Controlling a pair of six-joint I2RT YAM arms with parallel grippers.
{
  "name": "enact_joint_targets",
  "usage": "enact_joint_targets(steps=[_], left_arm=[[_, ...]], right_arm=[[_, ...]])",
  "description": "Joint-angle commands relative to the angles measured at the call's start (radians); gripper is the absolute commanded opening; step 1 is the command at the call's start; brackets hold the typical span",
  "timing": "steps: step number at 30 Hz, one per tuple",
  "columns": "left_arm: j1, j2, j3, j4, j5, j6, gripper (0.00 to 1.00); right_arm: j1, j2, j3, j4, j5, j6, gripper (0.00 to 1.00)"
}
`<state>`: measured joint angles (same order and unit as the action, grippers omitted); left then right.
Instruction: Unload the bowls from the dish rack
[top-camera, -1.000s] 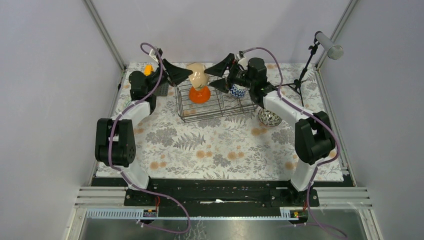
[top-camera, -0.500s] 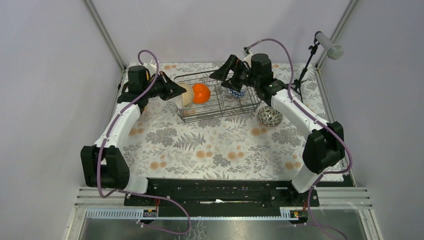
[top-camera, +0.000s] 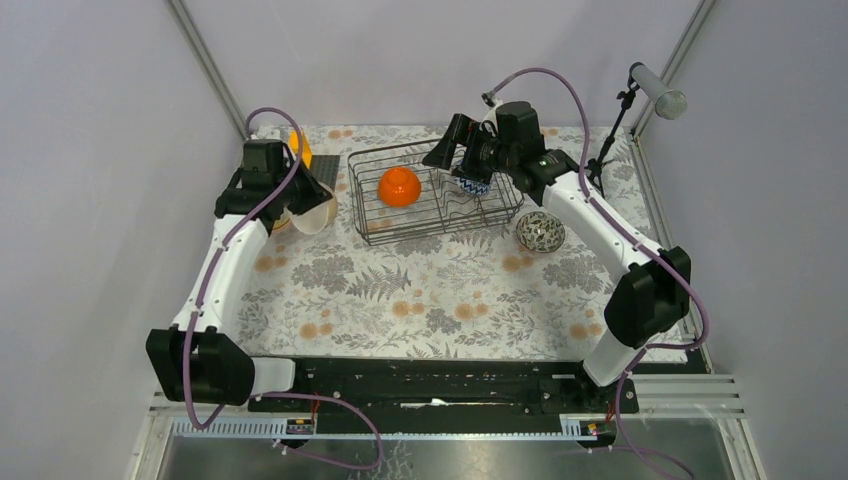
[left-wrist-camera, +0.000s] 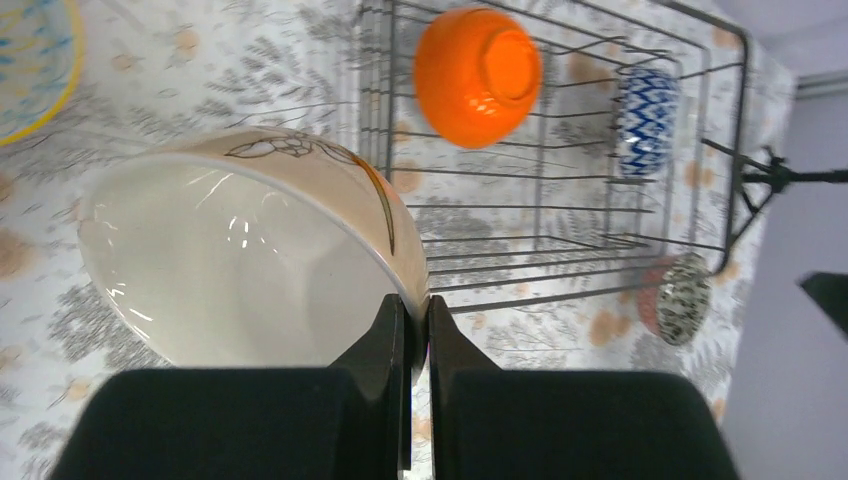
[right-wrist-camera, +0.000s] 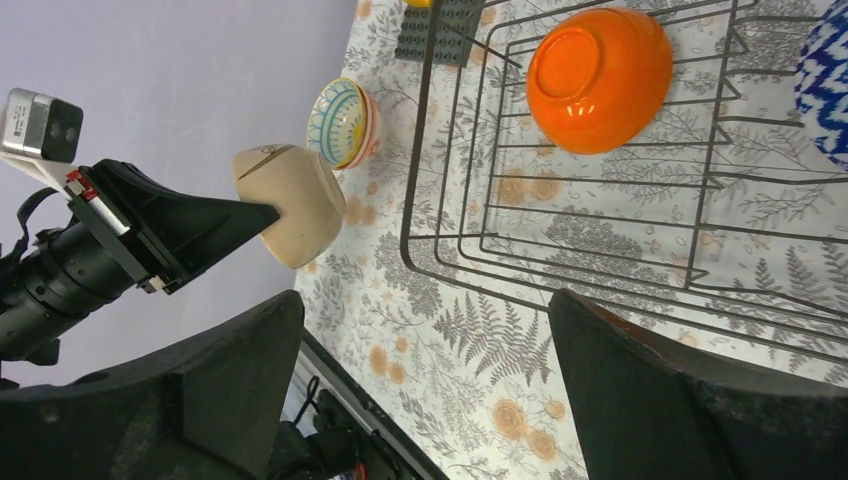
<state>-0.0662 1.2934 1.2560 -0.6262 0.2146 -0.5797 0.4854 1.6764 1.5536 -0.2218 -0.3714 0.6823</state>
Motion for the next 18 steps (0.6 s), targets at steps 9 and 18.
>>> enact_joint_targets(steps=[9,18], left_arm=[[-0.031,0.009,-0.104,-0.014,-0.307,-0.076,0.00],[-0.063,0.107,-0.156,-0.015,-0.323,-0.182,0.00]], right_arm=[[0.031,0.000,0.086,-0.118,0.090,-0.127,1.00],[0.038,-0.004,0.102,-0.174,0.170,-0.211,1.00]])
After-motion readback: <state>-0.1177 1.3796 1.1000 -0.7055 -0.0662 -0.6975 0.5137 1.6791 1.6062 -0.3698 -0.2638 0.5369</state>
